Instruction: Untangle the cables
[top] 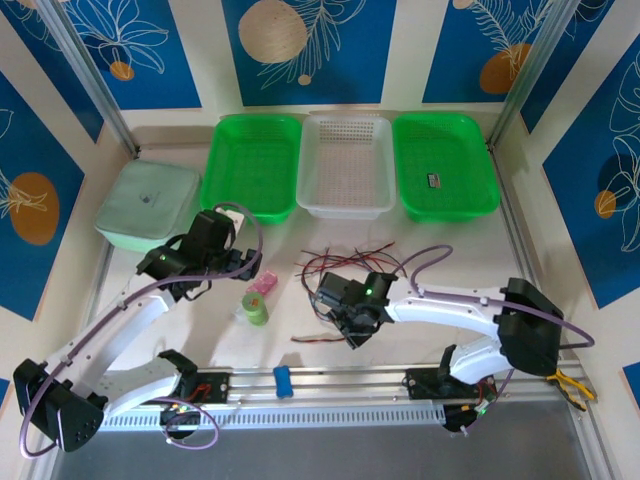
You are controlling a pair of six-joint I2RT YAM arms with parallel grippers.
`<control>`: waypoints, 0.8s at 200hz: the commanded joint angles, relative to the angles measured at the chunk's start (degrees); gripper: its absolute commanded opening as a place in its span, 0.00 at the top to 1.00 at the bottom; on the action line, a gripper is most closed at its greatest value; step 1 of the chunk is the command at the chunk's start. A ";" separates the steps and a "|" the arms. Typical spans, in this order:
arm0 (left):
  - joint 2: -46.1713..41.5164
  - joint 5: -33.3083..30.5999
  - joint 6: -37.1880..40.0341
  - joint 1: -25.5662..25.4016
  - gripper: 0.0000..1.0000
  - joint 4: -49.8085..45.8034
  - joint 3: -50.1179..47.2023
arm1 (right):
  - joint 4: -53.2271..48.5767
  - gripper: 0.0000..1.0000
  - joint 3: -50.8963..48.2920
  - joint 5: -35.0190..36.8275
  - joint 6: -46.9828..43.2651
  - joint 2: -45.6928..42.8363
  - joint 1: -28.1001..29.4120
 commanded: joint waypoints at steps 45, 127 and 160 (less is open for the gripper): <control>-2.22 3.39 -1.04 -0.59 0.00 2.77 -1.07 | 8.42 0.59 1.96 -1.21 29.00 7.45 3.85; -5.20 2.25 -0.98 -1.23 0.00 3.02 -3.63 | 11.48 0.63 1.07 -3.52 36.22 10.31 4.61; -4.96 2.09 -0.85 -1.87 0.00 3.91 -3.72 | 11.85 0.64 0.57 -3.08 37.04 10.59 4.41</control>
